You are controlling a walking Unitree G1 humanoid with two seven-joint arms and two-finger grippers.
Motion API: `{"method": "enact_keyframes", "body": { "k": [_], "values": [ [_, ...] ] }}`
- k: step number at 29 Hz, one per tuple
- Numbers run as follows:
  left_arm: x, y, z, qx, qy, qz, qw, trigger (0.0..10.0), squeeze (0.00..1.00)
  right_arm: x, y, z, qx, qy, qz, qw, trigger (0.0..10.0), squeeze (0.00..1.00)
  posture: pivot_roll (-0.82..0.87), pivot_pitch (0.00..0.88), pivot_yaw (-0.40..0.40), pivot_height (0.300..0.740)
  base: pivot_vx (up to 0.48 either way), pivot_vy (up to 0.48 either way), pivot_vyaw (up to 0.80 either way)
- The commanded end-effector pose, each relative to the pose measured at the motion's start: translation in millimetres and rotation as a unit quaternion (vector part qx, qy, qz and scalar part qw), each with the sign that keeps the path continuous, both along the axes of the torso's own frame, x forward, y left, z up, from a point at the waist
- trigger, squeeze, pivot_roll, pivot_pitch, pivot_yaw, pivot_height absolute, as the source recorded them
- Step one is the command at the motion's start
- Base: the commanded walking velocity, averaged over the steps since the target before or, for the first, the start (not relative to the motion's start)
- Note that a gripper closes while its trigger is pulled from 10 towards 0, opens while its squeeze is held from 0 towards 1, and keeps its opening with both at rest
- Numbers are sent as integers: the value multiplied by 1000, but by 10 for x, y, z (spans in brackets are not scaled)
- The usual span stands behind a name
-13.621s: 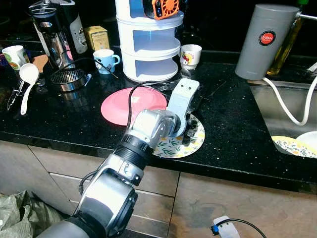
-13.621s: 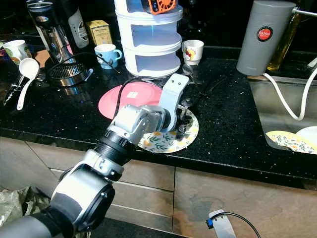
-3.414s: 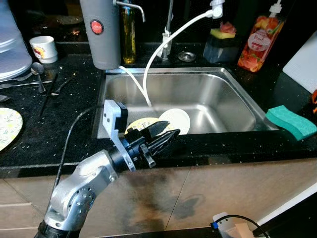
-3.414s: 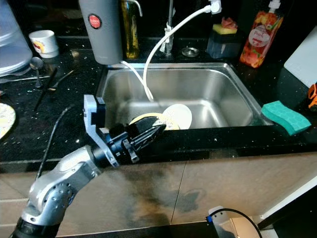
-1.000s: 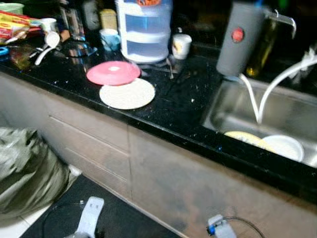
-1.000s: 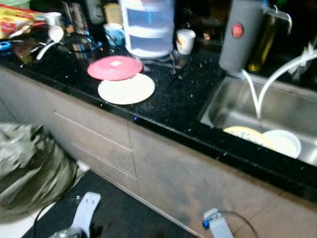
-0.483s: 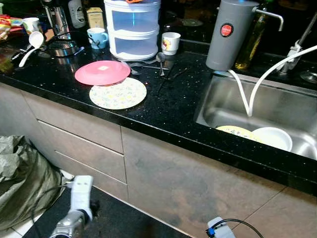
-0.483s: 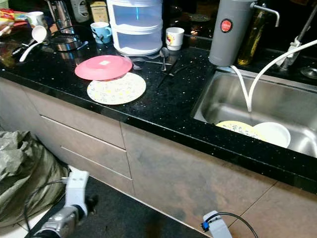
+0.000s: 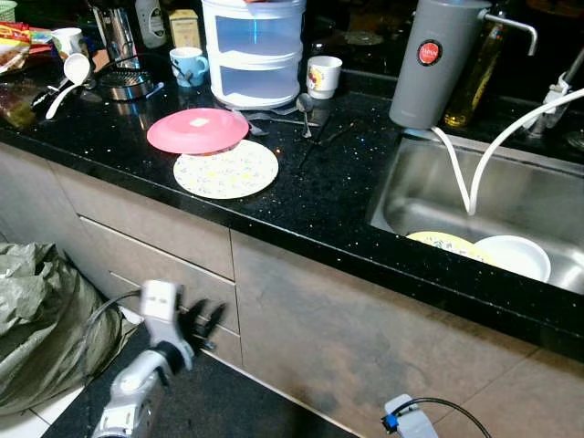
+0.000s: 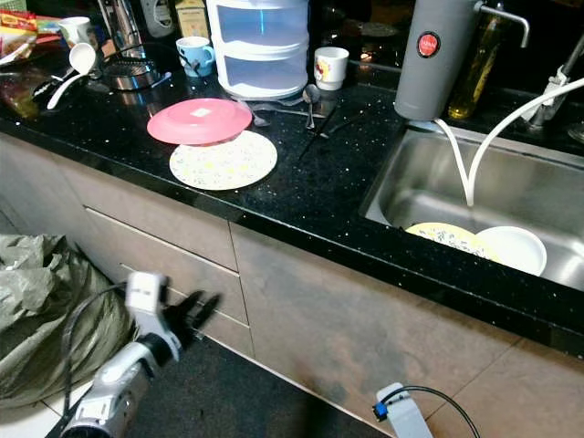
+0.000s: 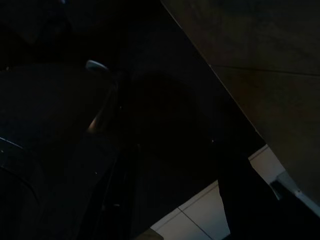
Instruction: Kitchen organization
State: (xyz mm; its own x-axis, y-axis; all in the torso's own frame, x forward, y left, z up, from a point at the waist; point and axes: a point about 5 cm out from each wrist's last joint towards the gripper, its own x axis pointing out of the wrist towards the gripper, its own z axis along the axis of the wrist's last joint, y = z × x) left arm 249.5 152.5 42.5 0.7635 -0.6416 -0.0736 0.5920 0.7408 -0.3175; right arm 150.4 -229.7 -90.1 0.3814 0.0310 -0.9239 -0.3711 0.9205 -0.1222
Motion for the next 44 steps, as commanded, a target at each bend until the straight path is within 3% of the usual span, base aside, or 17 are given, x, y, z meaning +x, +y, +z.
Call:
{"method": "enact_keyframes", "body": {
  "k": [1,2,6,7,10,11,13,15,18,23,25,30,44],
  "values": [
    [-14,-73,247,-22,-37,-70,997,10000,0,-12,-13,-1,-2,3,4,1000,10000,0,23,0,-31,740,0,0,0],
    [-13,-120,406,-36,-59,-98,993,10000,0,-11,-16,0,-2,3,4,1000,10000,0,24,0,-33,740,0,0,0],
    [75,-203,866,-48,-132,-130,981,10000,0,-6,-24,4,-4,4,9,1000,10000,0,24,0,-38,740,0,0,0],
    [75,-203,866,-48,-132,-130,981,10000,0,-6,-24,4,-4,4,9,1000,10000,0,24,0,-38,740,0,0,0],
    [208,-200,1522,-98,-231,-102,963,10000,0,11,-27,13,-9,-3,18,1000,10000,0,20,0,-38,740,0,0,0],
    [208,-200,1522,-98,-231,-102,963,10000,0,11,-27,13,-9,-3,18,1000,10000,0,20,0,-38,740,0,0,0],
    [295,-72,1823,-98,-274,-41,956,10000,0,11,-29,13,-11,-3,20,1000,10000,0,20,0,-38,740,0,0,647],
    [322,-21,1898,-99,-283,-19,954,10000,0,12,-30,13,-11,-4,20,1000,10000,0,22,1,-40,740,0,0,781],
    [464,228,2115,-118,-297,67,945,10000,0,13,-38,14,-17,-5,18,1000,10000,0,28,2,-48,740,0,0,677],
    [659,549,2116,-111,-280,150,942,10000,0,11,-38,13,-20,-5,20,1000,10000,0,16,5,-43,740,0,0,0],
    [685,599,2110,-113,-276,163,941,10000,0,10,-38,13,-20,-6,20,1000,10000,0,13,5,-42,740,0,0,0],
    [845,869,2050,-130,-242,252,928,10000,0,-4,-50,9,-24,-5,18,1000,10000,0,-1,11,-44,740,0,0,0],
    [1028,1019,1791,-159,-169,270,934,10000,0,-25,-62,4,-30,-3,24,999,10000,0,-16,23,-47,740,0,0,0]
  ]
}}
